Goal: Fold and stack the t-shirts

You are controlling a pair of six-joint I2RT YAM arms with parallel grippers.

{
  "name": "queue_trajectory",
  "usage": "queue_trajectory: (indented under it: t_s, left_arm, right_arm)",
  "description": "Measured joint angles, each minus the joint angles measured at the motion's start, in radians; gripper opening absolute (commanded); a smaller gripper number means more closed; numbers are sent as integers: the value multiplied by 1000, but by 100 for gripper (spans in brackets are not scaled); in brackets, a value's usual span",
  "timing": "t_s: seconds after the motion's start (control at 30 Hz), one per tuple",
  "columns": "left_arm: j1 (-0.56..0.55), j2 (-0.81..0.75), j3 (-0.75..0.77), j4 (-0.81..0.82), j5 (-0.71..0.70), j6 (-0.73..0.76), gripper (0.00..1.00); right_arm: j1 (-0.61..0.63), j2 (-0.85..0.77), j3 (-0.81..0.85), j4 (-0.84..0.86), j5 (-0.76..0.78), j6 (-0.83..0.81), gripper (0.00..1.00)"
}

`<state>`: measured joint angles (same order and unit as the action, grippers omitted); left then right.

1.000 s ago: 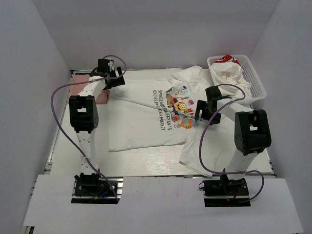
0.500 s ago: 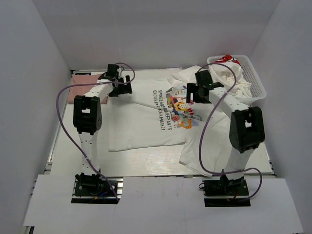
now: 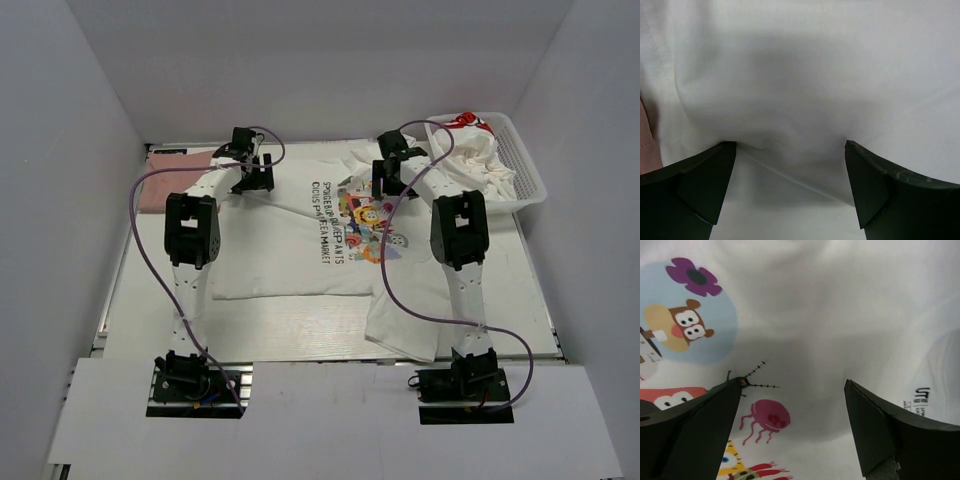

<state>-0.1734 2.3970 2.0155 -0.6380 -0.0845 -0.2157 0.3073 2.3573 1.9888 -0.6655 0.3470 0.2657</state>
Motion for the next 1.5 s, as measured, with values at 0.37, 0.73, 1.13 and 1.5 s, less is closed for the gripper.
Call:
queue_trajectory:
  t_s: [0.37,0.73,1.13,1.5]
  left_arm:
    - [27,177,282,4,11,35,100]
    - [35,155,265,26,109,41,100]
    - [21,-756,-581,64,122,-186,100]
    - [186,-893,-1160,-64,-39,-504,100]
  right_arm:
    - [-20,173,269,4,-32,-14,90]
    - [-32,143,236,94,-105,-177,90]
    - [191,-694,-502,233,-195,-251,90]
    - [447,-1118,-1106,40,-72,-64,90]
